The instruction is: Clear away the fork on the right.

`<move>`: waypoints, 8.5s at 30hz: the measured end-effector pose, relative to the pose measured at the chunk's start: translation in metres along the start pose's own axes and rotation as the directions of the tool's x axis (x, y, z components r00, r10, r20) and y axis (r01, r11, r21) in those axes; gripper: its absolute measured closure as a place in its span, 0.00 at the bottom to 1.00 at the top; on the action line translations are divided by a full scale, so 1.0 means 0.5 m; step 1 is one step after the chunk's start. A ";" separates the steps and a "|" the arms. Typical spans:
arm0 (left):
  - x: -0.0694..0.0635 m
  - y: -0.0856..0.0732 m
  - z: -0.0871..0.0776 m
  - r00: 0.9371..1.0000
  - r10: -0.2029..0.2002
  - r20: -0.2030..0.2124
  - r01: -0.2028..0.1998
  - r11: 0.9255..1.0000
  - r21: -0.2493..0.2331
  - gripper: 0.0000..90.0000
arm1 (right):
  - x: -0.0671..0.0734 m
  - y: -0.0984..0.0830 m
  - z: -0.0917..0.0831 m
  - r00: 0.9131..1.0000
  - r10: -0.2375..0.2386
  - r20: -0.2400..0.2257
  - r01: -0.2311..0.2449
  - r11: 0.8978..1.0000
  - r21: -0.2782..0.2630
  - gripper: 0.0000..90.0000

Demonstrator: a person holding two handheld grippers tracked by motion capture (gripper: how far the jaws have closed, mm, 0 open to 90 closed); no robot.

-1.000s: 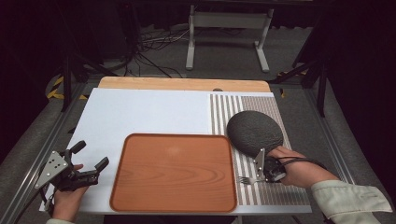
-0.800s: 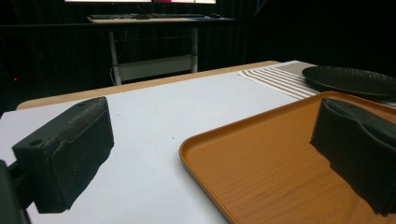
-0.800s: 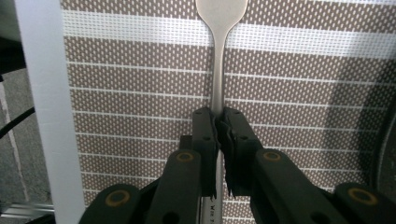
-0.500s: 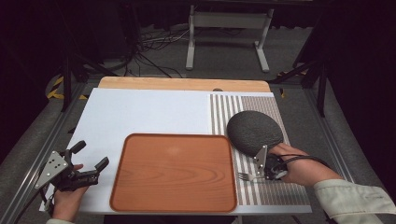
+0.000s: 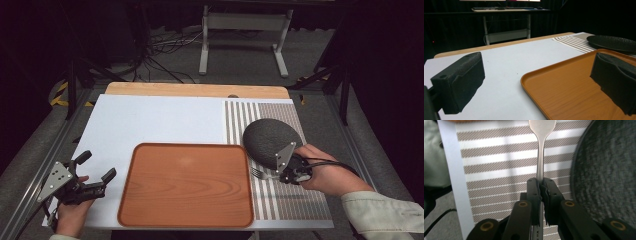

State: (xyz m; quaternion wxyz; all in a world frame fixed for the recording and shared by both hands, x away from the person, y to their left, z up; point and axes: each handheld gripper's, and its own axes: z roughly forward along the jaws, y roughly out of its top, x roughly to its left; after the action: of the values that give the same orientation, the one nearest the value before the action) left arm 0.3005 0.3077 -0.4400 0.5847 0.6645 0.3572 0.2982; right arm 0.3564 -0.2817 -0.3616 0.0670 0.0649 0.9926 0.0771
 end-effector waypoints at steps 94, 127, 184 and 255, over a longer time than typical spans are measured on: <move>0.003 0.001 -0.002 1.000 -0.015 0.003 0.015 1.000 -0.016 0.00 | 0.002 0.298 0.094 0.587 0.803 -0.103 -0.807 0.591 0.008 0.94; 0.003 0.002 -0.002 1.000 -0.011 0.004 0.011 1.000 -0.015 0.00 | 0.010 0.306 0.141 0.511 0.857 -0.065 -0.842 0.514 0.167 0.94; 0.003 0.002 -0.001 1.000 -0.013 0.004 0.013 1.000 -0.014 0.00 | -0.007 0.298 0.133 0.944 0.326 -0.048 -0.315 0.849 -0.423 0.40; 0.004 0.000 -0.001 1.000 -0.012 0.005 0.012 1.000 -0.013 0.00 | -0.052 0.223 0.172 0.977 0.214 -0.012 -0.212 0.955 -0.210 1.00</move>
State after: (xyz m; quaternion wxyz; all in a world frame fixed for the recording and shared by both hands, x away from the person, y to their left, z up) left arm 0.3015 0.3096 -0.4398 0.5917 0.6592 0.3579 0.2952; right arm 0.4077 -0.1636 -0.4243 0.0700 0.1644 0.9658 0.1879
